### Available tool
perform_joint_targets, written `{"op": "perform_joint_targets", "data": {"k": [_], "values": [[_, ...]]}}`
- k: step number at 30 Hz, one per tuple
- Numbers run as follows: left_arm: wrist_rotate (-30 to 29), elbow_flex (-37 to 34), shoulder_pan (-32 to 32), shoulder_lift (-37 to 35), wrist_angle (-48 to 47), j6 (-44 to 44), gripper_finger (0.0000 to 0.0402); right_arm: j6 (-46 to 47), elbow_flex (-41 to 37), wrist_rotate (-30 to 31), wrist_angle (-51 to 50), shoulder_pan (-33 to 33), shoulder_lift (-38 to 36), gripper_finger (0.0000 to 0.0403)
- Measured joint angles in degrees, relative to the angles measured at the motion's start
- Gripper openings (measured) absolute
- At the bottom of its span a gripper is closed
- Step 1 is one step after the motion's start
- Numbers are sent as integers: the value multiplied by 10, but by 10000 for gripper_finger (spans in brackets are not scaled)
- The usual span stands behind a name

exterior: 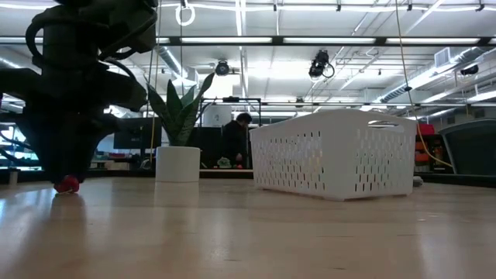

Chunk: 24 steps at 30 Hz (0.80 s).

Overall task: Pick and placing Produce into tupperware
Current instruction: Put the red cherry into the white basket

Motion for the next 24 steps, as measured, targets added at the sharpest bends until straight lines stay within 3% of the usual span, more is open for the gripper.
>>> {"op": "perform_joint_targets", "data": {"k": [4, 10, 17, 20, 24], "values": [[4, 0, 0, 0, 0, -20, 122, -14, 0, 0, 0, 0, 0, 229], [5, 10, 0, 0, -1, -117, 16, -15, 0, 0, 0, 0, 0, 229], [-11, 123, -1, -1, 58, -134, 7, 7, 2, 0, -1, 0, -1, 229], [-71, 183, 2, -1, 68, -118, 8, 43, 23, 7, 0, 0, -2, 226], [-149, 246, 25, -1, 84, -117, 5, 11, 63, 45, -1, 0, -12, 217]]}}
